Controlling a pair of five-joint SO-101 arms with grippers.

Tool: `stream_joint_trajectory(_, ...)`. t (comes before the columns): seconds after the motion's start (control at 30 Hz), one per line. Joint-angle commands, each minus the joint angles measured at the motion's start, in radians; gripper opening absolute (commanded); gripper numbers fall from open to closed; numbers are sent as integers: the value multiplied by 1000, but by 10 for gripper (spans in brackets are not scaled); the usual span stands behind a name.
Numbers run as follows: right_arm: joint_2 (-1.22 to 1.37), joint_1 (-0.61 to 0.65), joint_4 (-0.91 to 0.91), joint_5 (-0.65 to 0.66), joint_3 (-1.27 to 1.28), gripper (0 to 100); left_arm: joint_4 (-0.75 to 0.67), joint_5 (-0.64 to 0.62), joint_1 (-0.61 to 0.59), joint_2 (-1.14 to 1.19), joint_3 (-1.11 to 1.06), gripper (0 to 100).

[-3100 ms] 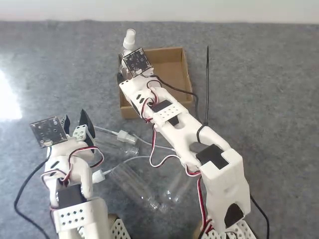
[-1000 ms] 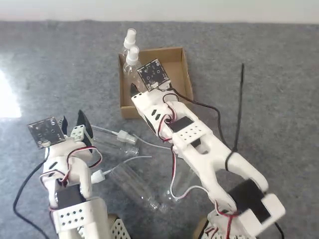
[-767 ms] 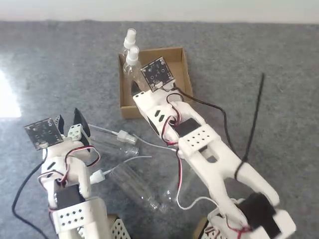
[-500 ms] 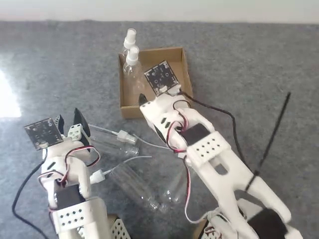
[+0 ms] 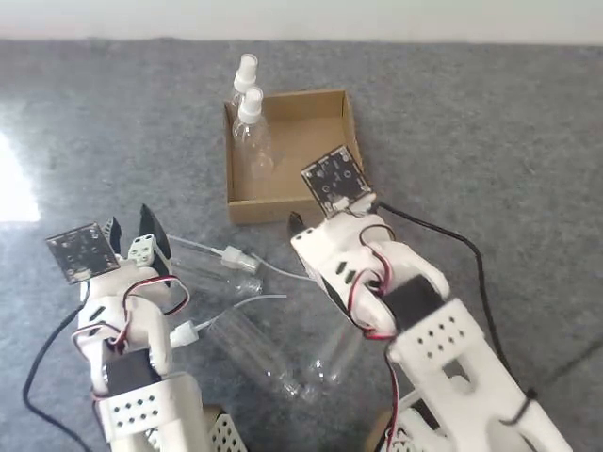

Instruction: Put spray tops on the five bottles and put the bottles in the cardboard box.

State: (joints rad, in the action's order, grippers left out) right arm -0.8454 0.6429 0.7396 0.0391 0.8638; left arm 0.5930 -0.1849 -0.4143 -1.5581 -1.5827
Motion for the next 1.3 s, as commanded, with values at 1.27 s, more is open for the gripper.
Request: stream_joint_trajectory(1.27, 191, 110, 788, -566, -443, 279, -32, -2, 0, -11, 10, 156)
